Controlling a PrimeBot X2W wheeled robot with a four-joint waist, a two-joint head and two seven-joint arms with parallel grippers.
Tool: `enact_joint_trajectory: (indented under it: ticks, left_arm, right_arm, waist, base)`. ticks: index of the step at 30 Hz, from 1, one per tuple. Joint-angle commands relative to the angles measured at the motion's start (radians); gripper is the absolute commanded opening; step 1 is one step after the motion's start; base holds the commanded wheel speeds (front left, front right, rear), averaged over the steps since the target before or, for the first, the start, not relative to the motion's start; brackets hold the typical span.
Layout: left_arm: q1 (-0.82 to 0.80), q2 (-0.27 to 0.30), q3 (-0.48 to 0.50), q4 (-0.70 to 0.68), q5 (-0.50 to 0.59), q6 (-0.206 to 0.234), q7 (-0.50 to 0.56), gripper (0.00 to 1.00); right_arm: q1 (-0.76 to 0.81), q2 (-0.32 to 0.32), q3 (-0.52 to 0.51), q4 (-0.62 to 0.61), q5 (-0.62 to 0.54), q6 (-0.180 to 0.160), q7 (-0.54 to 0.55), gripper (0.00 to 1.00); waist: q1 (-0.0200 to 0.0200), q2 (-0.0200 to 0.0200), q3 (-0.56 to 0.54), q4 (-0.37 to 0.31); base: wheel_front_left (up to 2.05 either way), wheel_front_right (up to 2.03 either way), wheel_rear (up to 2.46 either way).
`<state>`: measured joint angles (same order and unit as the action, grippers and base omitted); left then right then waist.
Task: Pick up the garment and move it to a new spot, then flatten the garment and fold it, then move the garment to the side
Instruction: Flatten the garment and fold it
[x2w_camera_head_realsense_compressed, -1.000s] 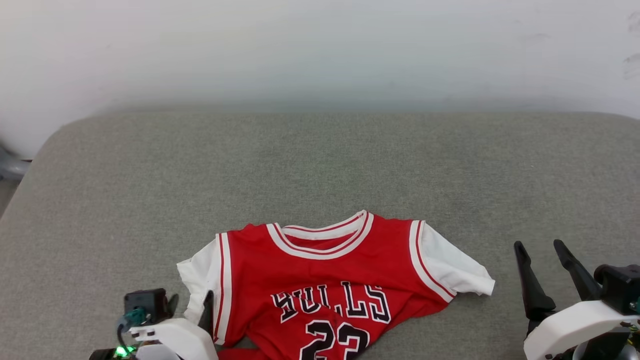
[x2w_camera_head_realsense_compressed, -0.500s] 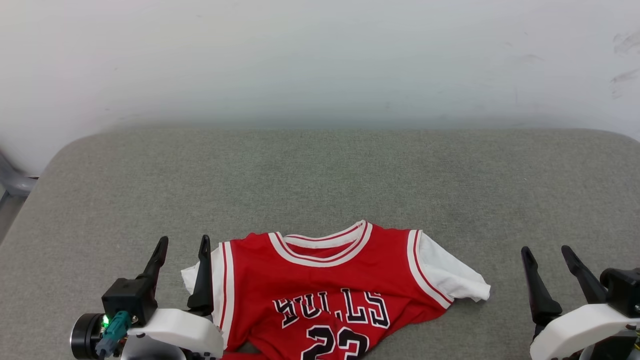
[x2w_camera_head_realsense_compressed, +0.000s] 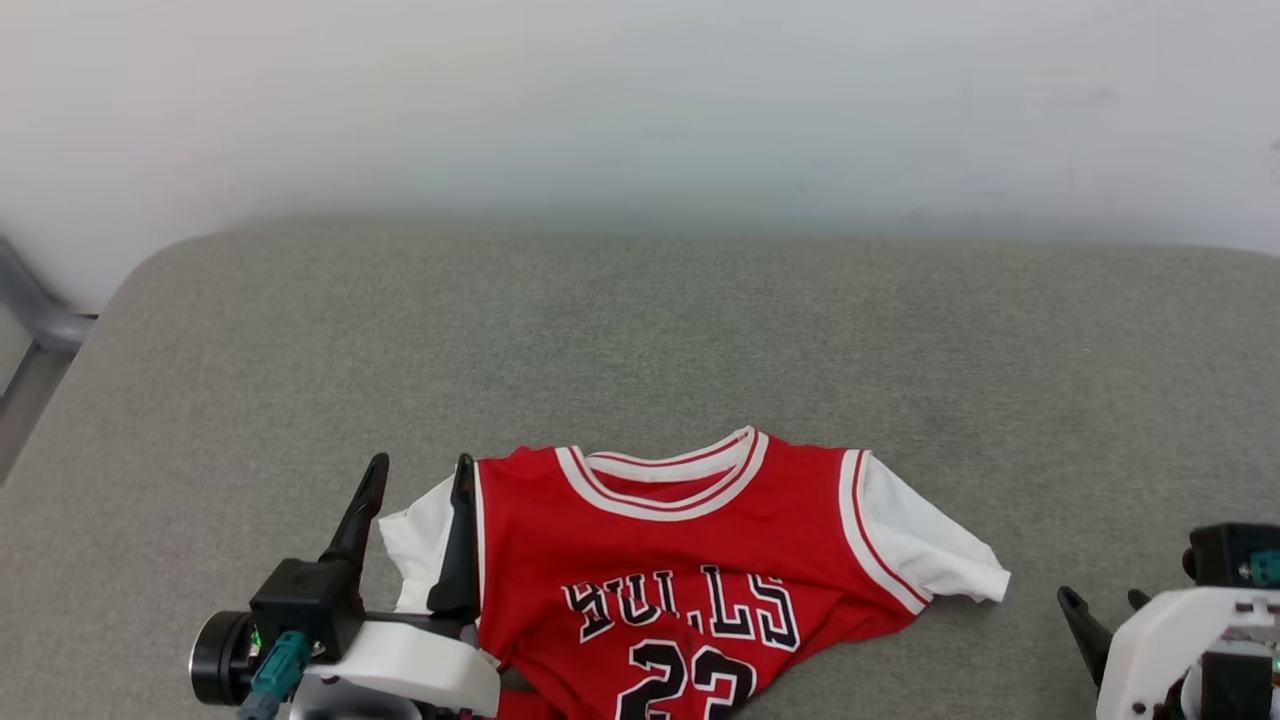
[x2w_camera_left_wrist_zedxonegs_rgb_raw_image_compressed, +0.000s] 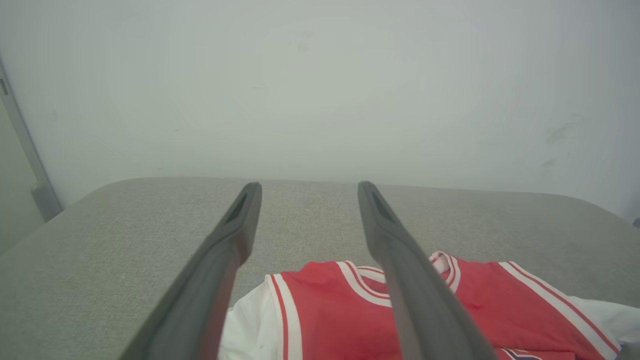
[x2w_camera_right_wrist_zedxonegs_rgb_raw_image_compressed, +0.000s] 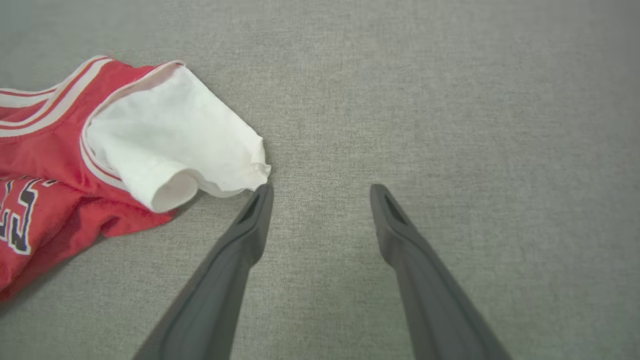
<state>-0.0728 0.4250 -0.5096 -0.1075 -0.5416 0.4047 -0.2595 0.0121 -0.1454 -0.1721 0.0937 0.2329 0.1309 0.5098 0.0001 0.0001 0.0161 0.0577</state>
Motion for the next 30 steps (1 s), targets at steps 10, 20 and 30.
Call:
enact_joint_trajectory:
  ticks: [10, 20, 30]
  left_arm:
    - [-0.055, -0.050, -0.004, 0.015, 0.030, -0.041, -0.007, 1.00]
    - [-0.047, -0.092, 0.032, 0.039, 0.053, -0.076, -0.007, 1.00]
    - [-0.025, -0.093, 0.073, 0.073, 0.034, -0.105, -0.005, 1.00]
  right_arm:
    - [-0.219, -0.142, 0.184, 0.155, 0.126, -0.001, 0.217, 1.00]
    - [-0.214, -0.168, 0.319, 0.319, 0.225, 0.000, 0.423, 0.55]
    - [-0.262, -0.181, 0.268, 0.292, 0.222, -0.001, 0.331, 0.00]
  waist:
    - [-0.0001, -0.0001, 0.075, 0.072]
    - [-0.0001, -0.0001, 0.093, 0.111]
    - [-0.0001, -0.0001, 0.072, 0.104]
  base:
    - [0.00, 0.00, 0.00]
    - [0.00, 0.00, 0.00]
    - [0.00, 0.00, 0.00]
